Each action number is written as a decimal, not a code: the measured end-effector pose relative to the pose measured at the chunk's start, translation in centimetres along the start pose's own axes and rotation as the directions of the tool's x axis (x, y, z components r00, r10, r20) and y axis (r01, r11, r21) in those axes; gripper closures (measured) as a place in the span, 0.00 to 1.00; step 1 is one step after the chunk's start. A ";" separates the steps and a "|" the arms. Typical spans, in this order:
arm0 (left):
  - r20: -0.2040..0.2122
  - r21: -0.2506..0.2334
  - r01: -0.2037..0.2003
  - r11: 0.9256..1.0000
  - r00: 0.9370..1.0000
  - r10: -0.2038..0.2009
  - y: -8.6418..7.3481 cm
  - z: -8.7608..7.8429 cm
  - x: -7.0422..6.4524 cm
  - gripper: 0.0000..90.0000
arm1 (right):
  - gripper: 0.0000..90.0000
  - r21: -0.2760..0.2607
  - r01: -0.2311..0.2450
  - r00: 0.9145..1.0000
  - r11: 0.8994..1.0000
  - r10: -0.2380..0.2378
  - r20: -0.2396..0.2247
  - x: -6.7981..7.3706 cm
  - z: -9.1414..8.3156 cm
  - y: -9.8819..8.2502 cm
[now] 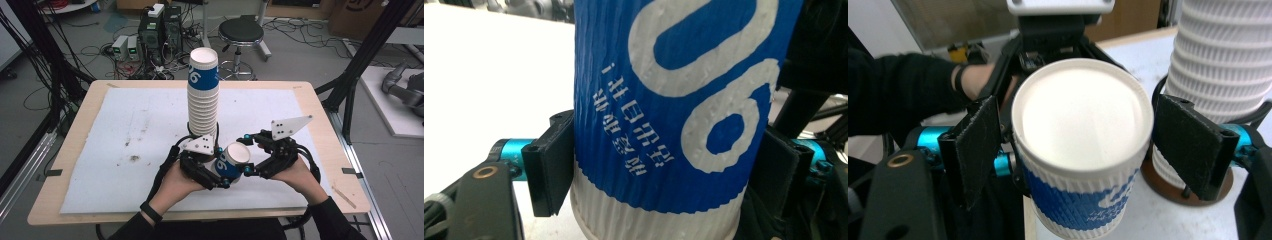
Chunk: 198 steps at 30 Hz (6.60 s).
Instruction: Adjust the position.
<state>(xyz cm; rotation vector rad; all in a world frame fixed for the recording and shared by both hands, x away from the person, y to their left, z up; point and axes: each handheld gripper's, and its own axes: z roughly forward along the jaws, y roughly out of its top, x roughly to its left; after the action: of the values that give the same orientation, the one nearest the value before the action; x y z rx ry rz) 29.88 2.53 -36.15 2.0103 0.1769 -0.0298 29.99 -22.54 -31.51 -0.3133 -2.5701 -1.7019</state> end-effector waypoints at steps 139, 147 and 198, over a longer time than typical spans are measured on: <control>0.072 -0.282 0.081 0.956 0.995 -0.063 0.0 -4.9 1.2 0.23 | 0.34 -0.032 0.015 0.999 0.999 -0.017 -0.037 -0.7 -0.4 -0.6; 0.068 -0.268 0.073 0.961 0.996 -0.057 0.2 -5.0 1.0 0.25 | 0.34 -0.024 0.017 0.999 1.000 -0.018 -0.038 -0.7 -0.4 -0.7; 0.116 -0.390 0.118 0.913 0.990 -0.078 0.8 -4.2 0.3 0.18 | 0.33 -0.017 0.037 0.998 0.999 -0.038 -0.052 -0.1 1.0 -0.8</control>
<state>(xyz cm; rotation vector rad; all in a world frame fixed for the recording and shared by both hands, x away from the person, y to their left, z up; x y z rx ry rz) 30.06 6.02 -33.62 1.5892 0.2039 -0.1456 29.97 -21.91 -32.70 -0.2196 -2.5429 -1.7193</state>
